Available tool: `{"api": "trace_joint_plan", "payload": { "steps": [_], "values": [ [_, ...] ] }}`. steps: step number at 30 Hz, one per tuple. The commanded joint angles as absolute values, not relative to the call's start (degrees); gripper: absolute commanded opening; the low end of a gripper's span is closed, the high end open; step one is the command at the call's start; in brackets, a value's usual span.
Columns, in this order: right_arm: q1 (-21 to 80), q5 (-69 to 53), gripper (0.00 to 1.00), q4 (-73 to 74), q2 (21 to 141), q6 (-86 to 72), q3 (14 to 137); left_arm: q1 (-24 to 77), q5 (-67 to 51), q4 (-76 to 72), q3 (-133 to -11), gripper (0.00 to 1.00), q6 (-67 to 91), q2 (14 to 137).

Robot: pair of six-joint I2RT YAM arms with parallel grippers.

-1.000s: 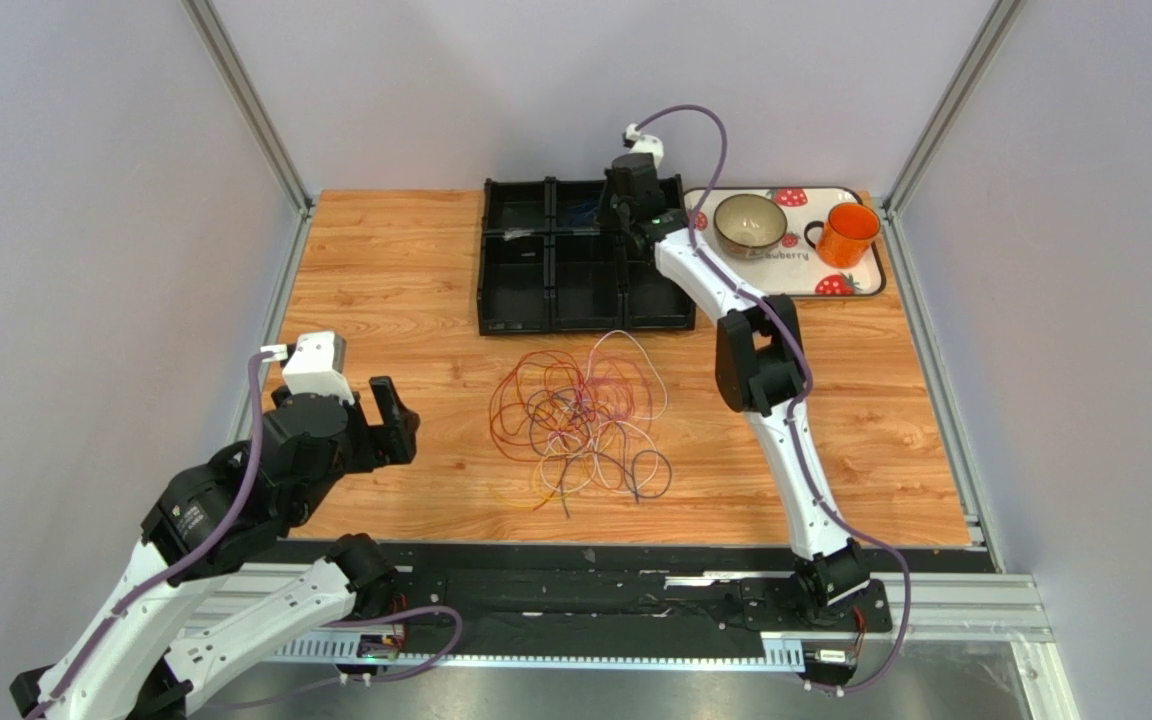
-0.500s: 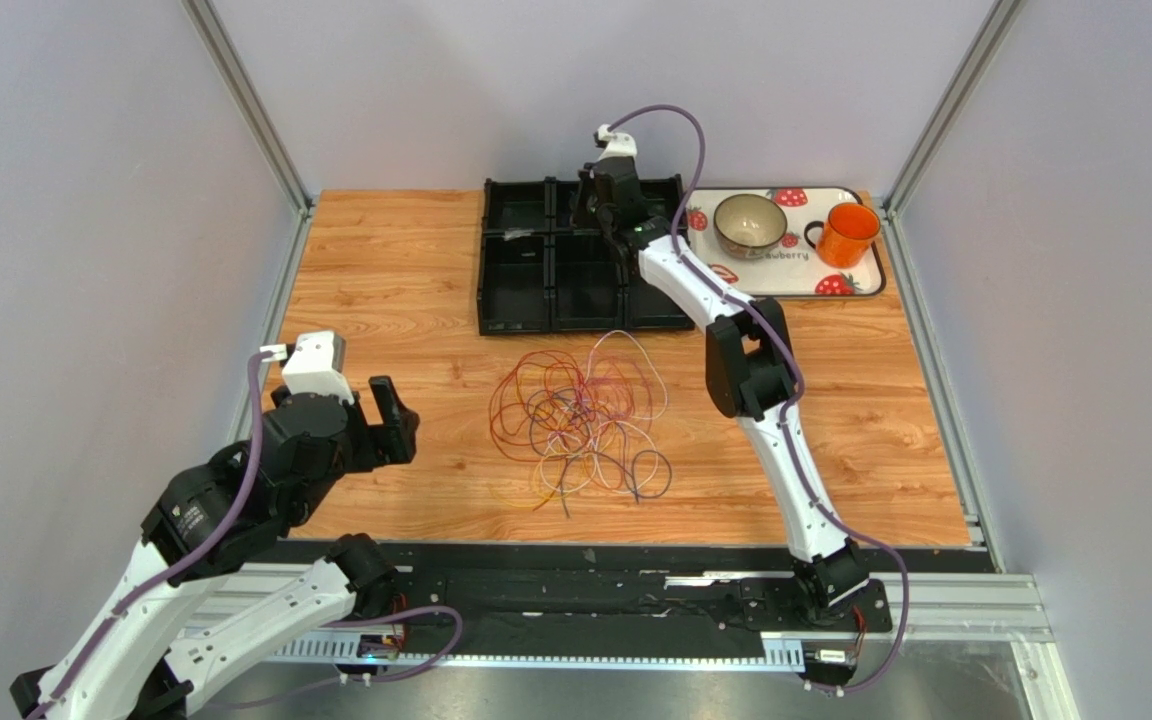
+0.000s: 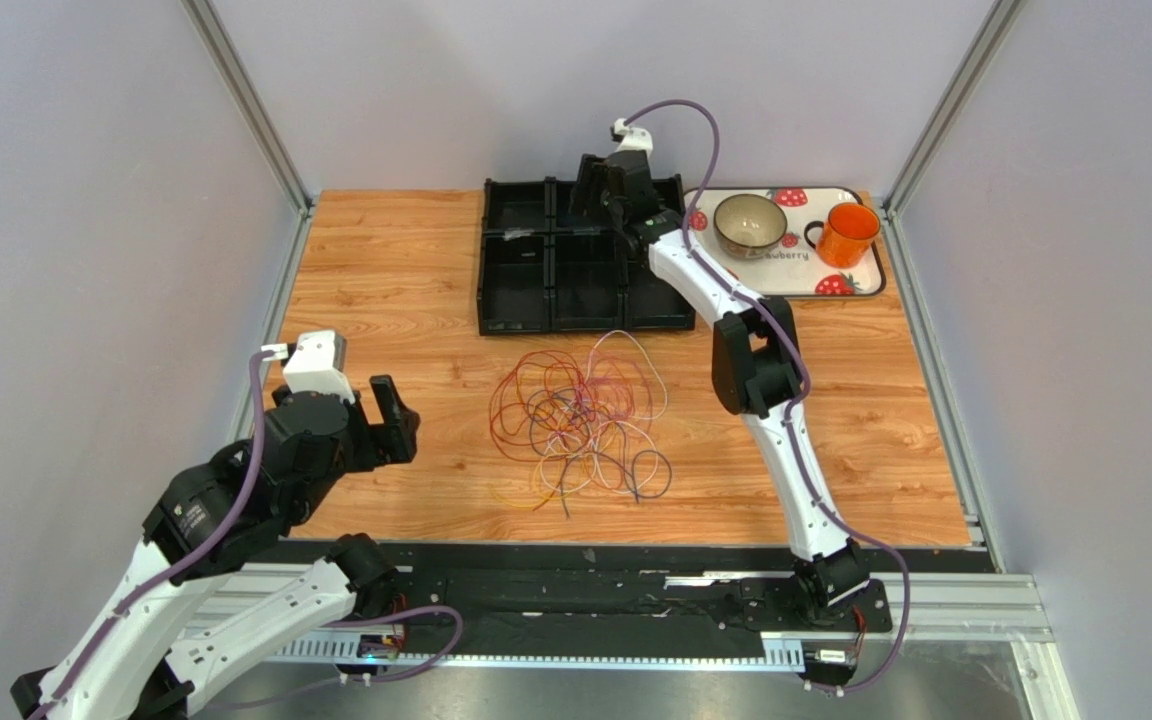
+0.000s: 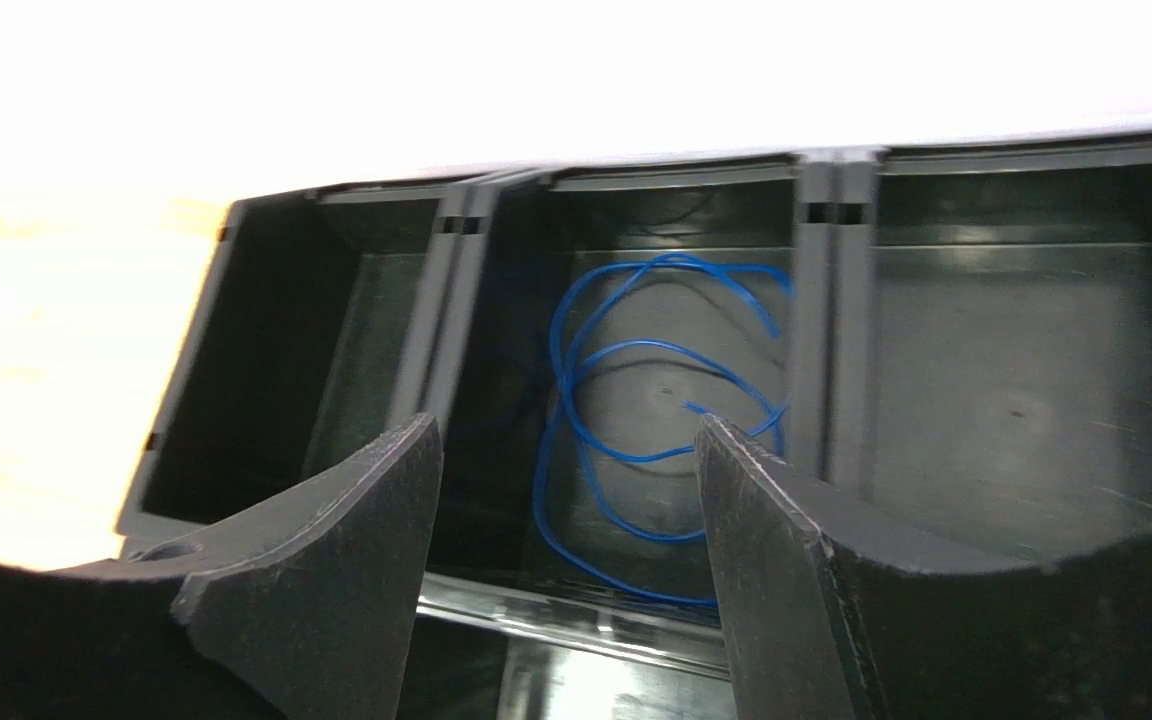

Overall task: Untangle the cables
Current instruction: Place the cable in the bin, then untie the cable.

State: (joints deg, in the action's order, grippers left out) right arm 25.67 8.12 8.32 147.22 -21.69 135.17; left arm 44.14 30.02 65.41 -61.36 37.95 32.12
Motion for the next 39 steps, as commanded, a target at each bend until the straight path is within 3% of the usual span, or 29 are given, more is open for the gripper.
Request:
{"api": "trace_joint_plan", "payload": {
  "steps": [1,5,11,22,28,39],
  "values": [
    [25.1,10.1,0.67,10.8,139.6,-20.6,135.5,43.9,29.9,64.0,-62.0,0.92,36.7,32.9],
    [25.1,12.1,0.67,14.2,131.7,-20.0,128.3,43.8,30.2,63.3,-61.3,0.98,36.6,36.4],
    [25.2,13.2,0.66,17.0,116.3,-22.7,109.7,43.8,35.3,62.2,-61.6,0.99,38.8,43.4],
    [26.1,6.3,0.59,23.6,95.8,-30.6,81.7,43.7,21.8,38.0,-54.4,0.99,35.0,49.6],
    [28.4,6.7,0.59,23.7,85.8,-32.7,64.4,43.9,11.6,34.0,-57.3,0.93,33.7,63.1],
    [28.9,4.9,0.56,25.0,71.5,-35.0,47.3,49.1,11.9,28.9,-58.4,0.9,34.8,77.3]
  ]
}}
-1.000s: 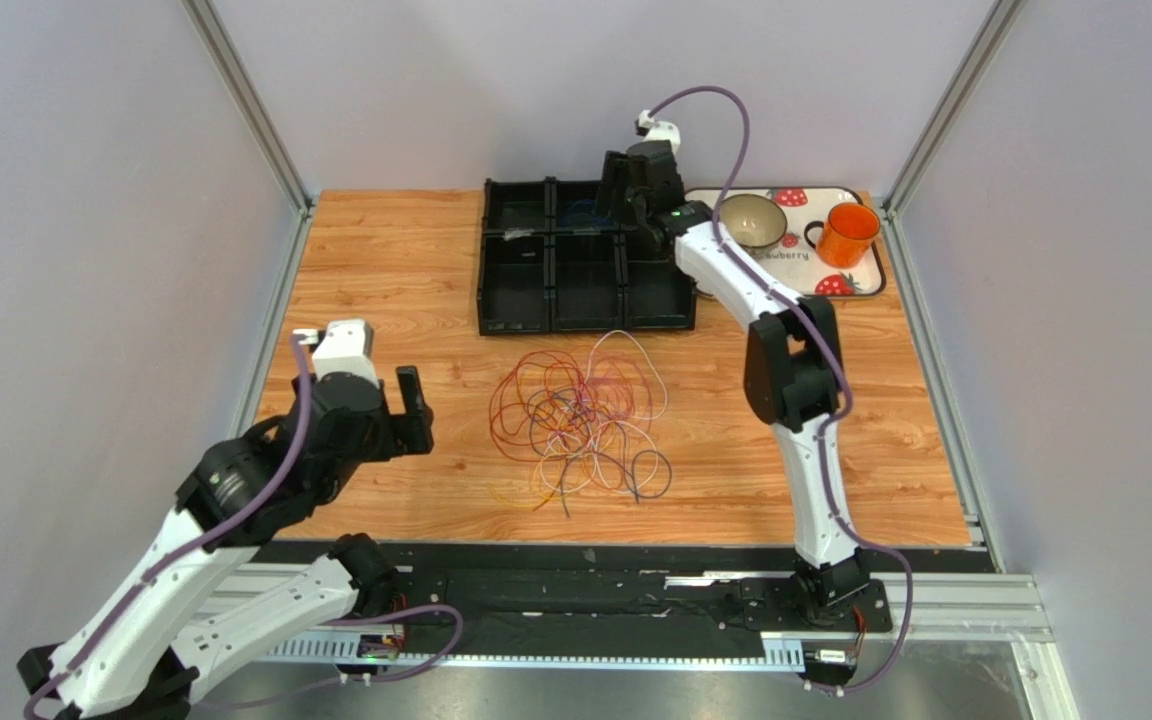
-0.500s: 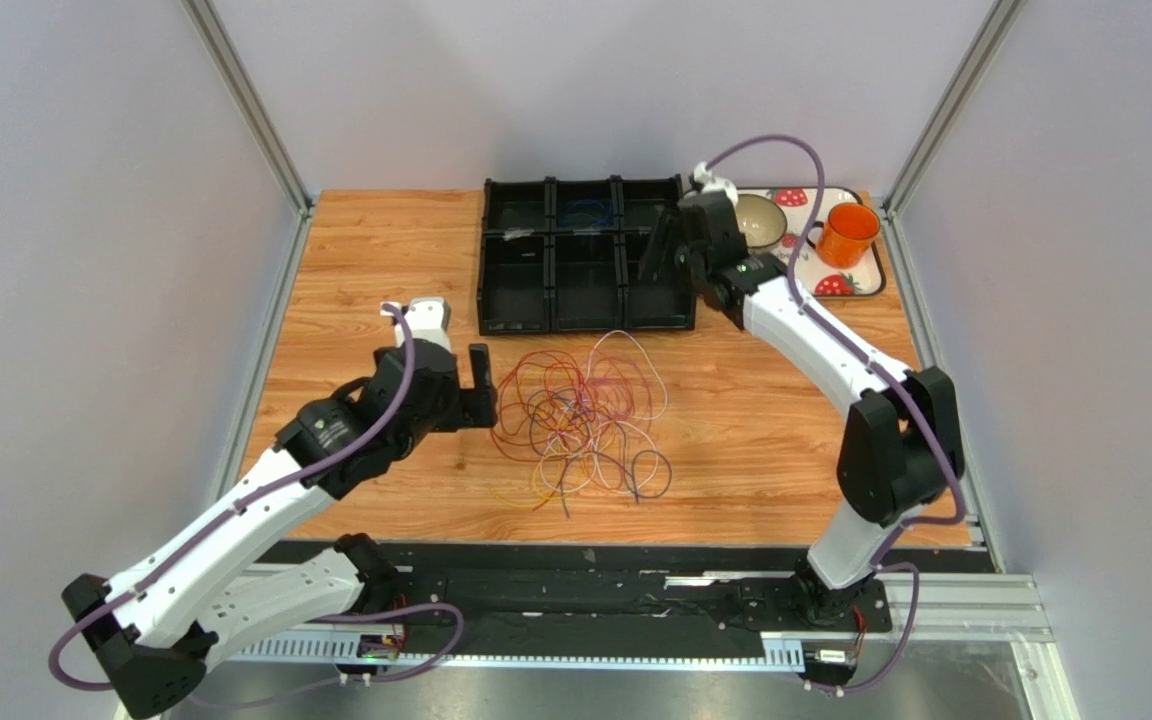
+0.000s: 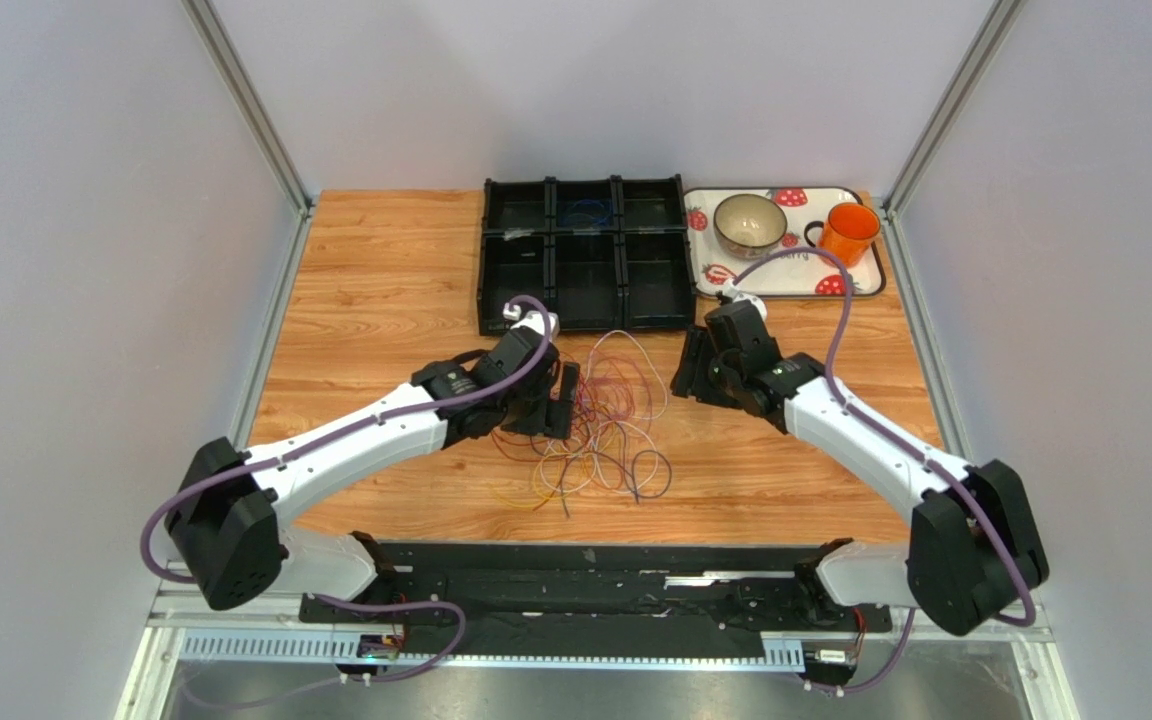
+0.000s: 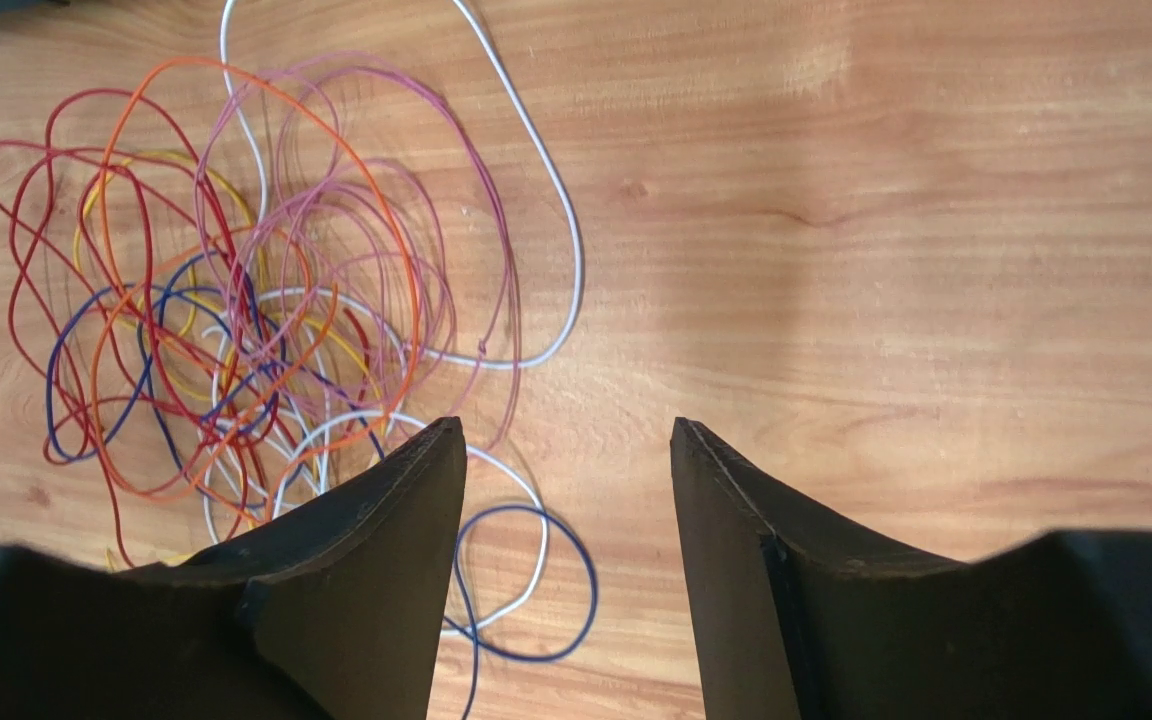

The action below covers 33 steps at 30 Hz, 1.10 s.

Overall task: Untangle the cables
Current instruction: Untie the cable.

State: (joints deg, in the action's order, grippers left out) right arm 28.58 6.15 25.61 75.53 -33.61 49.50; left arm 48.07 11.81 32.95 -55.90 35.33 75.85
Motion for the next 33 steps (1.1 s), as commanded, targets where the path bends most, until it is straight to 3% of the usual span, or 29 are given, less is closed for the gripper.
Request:
{"api": "trace_joint_plan", "payload": {
  "steps": [1,14,21,33],
  "values": [
    [29.1,4.7,0.56,25.3,70.9,-35.0,46.9,49.1,12.0,28.4,-58.4,0.89,34.5,78.4],
    [32.3,5.8,0.56,27.2,67.9,-34.8,43.6,49.3,11.4,22.6,-56.2,0.86,31.2,83.6],
    [33.6,6.0,0.55,27.2,69.1,-34.6,43.7,49.7,14.2,23.6,-59.1,0.76,32.3,87.1],
    [33.7,6.3,0.55,26.7,71.4,-33.8,43.3,54.6,16.1,22.9,-60.9,0.77,23.3,91.4]
  ]
}}
